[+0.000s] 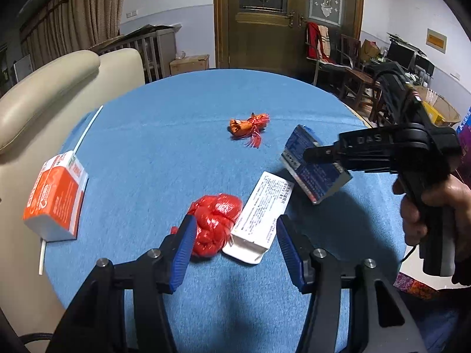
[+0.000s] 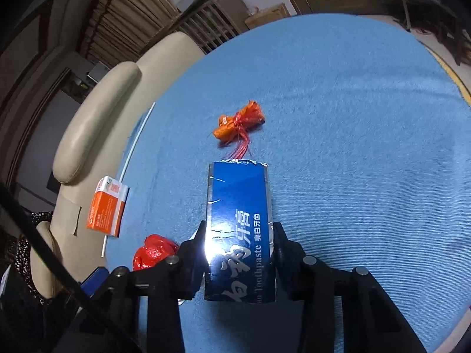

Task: Collect trash
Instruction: 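Grasp the blue toothpaste box with the right gripper while the left grasps the white blister pack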

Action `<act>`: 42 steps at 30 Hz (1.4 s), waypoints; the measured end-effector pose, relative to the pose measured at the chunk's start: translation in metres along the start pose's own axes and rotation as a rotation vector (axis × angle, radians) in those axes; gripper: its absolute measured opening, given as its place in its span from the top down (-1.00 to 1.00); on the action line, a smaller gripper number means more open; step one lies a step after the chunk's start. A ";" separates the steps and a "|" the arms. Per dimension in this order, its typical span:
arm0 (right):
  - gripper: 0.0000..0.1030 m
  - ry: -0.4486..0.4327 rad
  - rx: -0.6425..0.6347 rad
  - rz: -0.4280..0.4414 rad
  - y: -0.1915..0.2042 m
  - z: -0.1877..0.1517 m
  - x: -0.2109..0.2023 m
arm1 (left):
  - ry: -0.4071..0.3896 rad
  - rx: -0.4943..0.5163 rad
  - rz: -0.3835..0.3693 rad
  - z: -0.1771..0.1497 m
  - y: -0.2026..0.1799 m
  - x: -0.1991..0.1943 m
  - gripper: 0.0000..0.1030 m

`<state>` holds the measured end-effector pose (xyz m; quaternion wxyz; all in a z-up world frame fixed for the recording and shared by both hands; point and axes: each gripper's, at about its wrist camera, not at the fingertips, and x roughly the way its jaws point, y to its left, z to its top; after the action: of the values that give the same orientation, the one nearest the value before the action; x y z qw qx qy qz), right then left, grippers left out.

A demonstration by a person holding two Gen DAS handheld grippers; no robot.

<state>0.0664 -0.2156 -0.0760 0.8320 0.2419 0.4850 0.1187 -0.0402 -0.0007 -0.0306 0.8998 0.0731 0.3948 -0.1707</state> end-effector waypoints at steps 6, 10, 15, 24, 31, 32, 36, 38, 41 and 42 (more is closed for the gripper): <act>0.15 -0.037 0.046 -0.006 -0.026 -0.004 -0.022 | 0.049 0.051 -0.041 0.011 -0.014 0.024 -0.25; 0.15 -0.058 0.062 -0.024 -0.039 -0.007 -0.036 | 0.105 0.102 -0.078 0.021 -0.028 0.047 -0.33; 0.15 -0.076 0.068 -0.056 -0.052 -0.013 -0.049 | 0.147 0.137 -0.104 0.034 -0.040 0.072 -0.33; 0.15 -0.075 0.089 -0.075 -0.068 -0.022 -0.057 | 0.235 0.134 -0.151 0.037 -0.044 0.101 -0.32; 0.16 -0.072 0.093 -0.067 -0.070 -0.024 -0.055 | 0.221 0.142 -0.160 0.035 -0.037 0.099 0.12; 0.16 -0.073 0.091 -0.067 -0.070 -0.024 -0.054 | 0.219 0.142 -0.160 0.035 -0.036 0.098 0.23; 0.16 -0.076 0.083 -0.069 -0.068 -0.026 -0.054 | 0.195 0.121 -0.144 0.035 -0.032 0.097 0.67; 0.16 -0.075 0.077 -0.072 -0.067 -0.026 -0.054 | 0.193 0.099 -0.148 0.036 -0.030 0.096 0.67; 0.16 -0.075 0.080 -0.072 -0.068 -0.027 -0.055 | 0.192 0.100 -0.130 0.036 -0.029 0.094 0.65; 0.16 -0.075 0.082 -0.071 -0.068 -0.027 -0.055 | 0.200 0.103 -0.132 0.036 -0.029 0.095 0.60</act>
<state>0.0134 -0.2900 -0.0813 0.8427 0.2625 0.4662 0.0599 0.0332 -0.0609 -0.0760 0.8378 0.1097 0.4774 -0.2412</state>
